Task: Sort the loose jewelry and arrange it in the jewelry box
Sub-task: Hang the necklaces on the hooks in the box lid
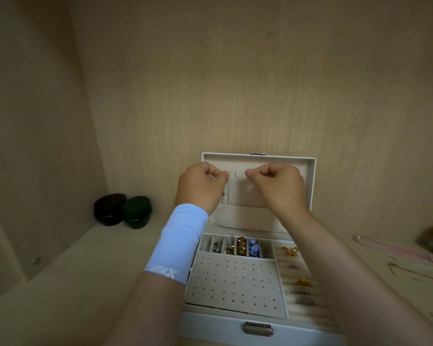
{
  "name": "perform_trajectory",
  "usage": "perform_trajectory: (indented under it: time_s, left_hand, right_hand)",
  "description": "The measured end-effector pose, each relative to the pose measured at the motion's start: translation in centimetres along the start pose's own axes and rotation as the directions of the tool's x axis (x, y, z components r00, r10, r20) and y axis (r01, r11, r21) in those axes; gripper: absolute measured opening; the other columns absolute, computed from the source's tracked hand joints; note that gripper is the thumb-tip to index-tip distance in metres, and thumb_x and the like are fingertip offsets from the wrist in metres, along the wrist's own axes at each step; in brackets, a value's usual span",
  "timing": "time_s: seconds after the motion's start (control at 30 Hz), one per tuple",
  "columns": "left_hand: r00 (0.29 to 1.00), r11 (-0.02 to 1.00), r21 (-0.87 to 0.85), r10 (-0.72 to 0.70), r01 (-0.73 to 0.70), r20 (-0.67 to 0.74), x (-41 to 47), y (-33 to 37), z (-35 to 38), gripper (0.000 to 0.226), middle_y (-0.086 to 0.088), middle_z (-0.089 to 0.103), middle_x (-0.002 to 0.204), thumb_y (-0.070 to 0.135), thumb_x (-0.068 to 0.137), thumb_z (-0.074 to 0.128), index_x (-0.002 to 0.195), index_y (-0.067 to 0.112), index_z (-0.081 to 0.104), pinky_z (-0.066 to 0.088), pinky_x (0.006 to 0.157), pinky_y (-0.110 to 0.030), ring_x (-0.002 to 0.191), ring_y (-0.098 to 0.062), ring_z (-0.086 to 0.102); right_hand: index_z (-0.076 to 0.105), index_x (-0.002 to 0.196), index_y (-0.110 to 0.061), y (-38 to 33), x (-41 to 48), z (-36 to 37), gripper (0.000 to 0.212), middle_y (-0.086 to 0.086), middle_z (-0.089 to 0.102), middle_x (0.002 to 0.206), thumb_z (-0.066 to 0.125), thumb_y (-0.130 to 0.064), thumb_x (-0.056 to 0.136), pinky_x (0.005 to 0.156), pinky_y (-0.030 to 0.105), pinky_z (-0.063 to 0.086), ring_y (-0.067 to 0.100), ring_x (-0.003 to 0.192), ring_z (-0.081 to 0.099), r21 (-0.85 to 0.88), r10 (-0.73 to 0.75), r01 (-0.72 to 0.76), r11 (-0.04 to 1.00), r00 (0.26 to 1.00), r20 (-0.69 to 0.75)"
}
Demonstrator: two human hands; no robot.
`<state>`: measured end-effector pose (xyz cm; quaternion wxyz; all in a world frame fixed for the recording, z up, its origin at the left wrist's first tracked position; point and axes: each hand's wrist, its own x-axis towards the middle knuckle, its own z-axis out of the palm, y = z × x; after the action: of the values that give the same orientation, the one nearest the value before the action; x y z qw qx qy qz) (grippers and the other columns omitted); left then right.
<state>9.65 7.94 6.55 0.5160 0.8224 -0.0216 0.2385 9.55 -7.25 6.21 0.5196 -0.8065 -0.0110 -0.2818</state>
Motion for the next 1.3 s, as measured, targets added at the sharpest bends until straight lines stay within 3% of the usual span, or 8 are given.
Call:
perform_trajectory:
  time_s: [0.1, 0.23, 0.37, 0.57, 0.73, 0.83, 0.97, 1.3]
  left_hand:
    - [0.998, 0.998, 0.061, 0.009, -0.005, -0.067, 0.0, -0.4, 0.4, 0.022, 0.009, 0.062, 0.063, 0.035, 0.089, 0.065, 0.078, 0.016, 0.068, 0.038, 0.055, -0.014, 0.059, 0.003, 0.055]
    - [0.999, 0.993, 0.121, 0.005, 0.0, -0.035, 0.1, -1.1, 1.1, 0.031, 0.002, 0.069, 0.081, 0.031, 0.091, 0.063, 0.067, 0.01, 0.064, 0.039, 0.069, -0.019, 0.076, -0.014, 0.061]
    - [0.999, 0.988, 0.155, -0.003, 0.009, -0.038, 0.2, -1.0, 1.3, 0.041, -0.004, 0.07, 0.079, 0.028, 0.091, 0.062, 0.055, 0.014, 0.048, 0.045, 0.065, -0.023, 0.076, -0.021, 0.065]
    - [1.0, 0.988, 0.148, -0.031, 0.03, 0.001, 0.5, -0.9, 1.0, 0.042, 0.001, 0.071, 0.095, 0.024, 0.09, 0.061, 0.052, 0.015, 0.044, 0.06, 0.067, -0.04, 0.065, -0.031, 0.067]
    - [0.973, 0.974, 0.205, -0.137, 0.098, 0.186, 0.8, -0.6, 0.8, 0.034, 0.004, 0.073, 0.095, 0.026, 0.091, 0.059, 0.082, -0.005, 0.068, 0.054, 0.054, -0.023, 0.053, -0.026, 0.067]
    - [0.982, 0.975, 0.197, -0.127, 0.099, 0.138, 0.8, -0.8, 1.1, 0.032, 0.0, 0.073, 0.111, 0.026, 0.091, 0.06, 0.076, -0.002, 0.067, 0.053, 0.055, -0.022, 0.051, -0.02, 0.064]
    - [1.0, 0.986, 0.164, -0.003, 0.006, -0.019, 0.8, -0.9, 1.3, 0.035, -0.007, 0.066, 0.066, 0.029, 0.093, 0.059, 0.066, 0.007, 0.06, 0.057, 0.062, -0.035, 0.061, -0.028, 0.066]
    - [0.985, 0.956, 0.292, 0.082, -0.035, -0.15, 1.3, -1.3, 1.6, 0.036, 0.001, 0.057, 0.059, 0.03, 0.095, 0.059, 0.062, 0.013, 0.057, 0.031, 0.049, -0.02, 0.054, -0.013, 0.051]
  right_hand:
    - [0.075, 0.073, -0.023, -0.4, 0.6, 1.5, 0.02, -0.01, 0.07, 0.068, 0.076, -0.038, 0.086, 0.059, 0.016, 0.043, 0.002, 0.069, 0.064, -0.071, 0.023, -0.032, 0.997, 0.992, -0.122]
    - [0.071, 0.068, -0.024, -0.6, 0.8, 2.7, 0.02, -0.01, 0.067, 0.062, 0.075, -0.035, 0.084, 0.053, 0.018, 0.042, 0.006, 0.062, 0.063, -0.099, 0.058, -0.08, 0.992, 0.977, -0.207]
    - [0.072, 0.071, -0.024, -0.4, 0.8, 3.0, 0.016, -0.011, 0.065, 0.063, 0.076, -0.034, 0.083, 0.051, 0.018, 0.039, 0.007, 0.062, 0.063, -0.124, 0.042, -0.074, 0.989, 0.969, -0.242]
    - [0.07, 0.07, -0.023, 0.3, 1.0, 2.7, 0.016, -0.009, 0.069, 0.071, 0.076, -0.033, 0.081, 0.055, 0.021, 0.043, 0.011, 0.072, 0.066, -0.191, 0.111, -0.135, 0.972, 0.985, -0.131]
    - [0.069, 0.067, -0.018, 0.8, 0.5, 1.6, 0.022, -0.004, 0.069, 0.069, 0.08, -0.034, 0.079, 0.06, 0.031, 0.054, 0.016, 0.059, 0.061, -0.219, 0.181, -0.165, 0.962, 0.982, 0.054]
    - [0.07, 0.069, -0.016, 0.7, 0.5, 1.5, 0.026, -0.002, 0.07, 0.069, 0.081, -0.037, 0.08, 0.061, 0.03, 0.052, 0.015, 0.058, 0.06, -0.148, 0.169, -0.16, 0.976, 0.984, 0.049]
    - [0.071, 0.071, -0.018, 0.1, 1.0, 1.7, 0.023, -0.007, 0.069, 0.068, 0.078, -0.036, 0.083, 0.058, 0.018, 0.043, 0.007, 0.066, 0.063, -0.116, 0.05, -0.059, 0.992, 0.996, -0.08]
    - [0.067, 0.076, -0.021, 0.2, 1.3, 3.2, 0.021, -0.013, 0.061, 0.064, 0.073, -0.037, 0.088, 0.056, 0.025, 0.043, 0.009, 0.065, 0.061, -0.217, -0.08, 0.022, 0.976, 0.961, -0.264]
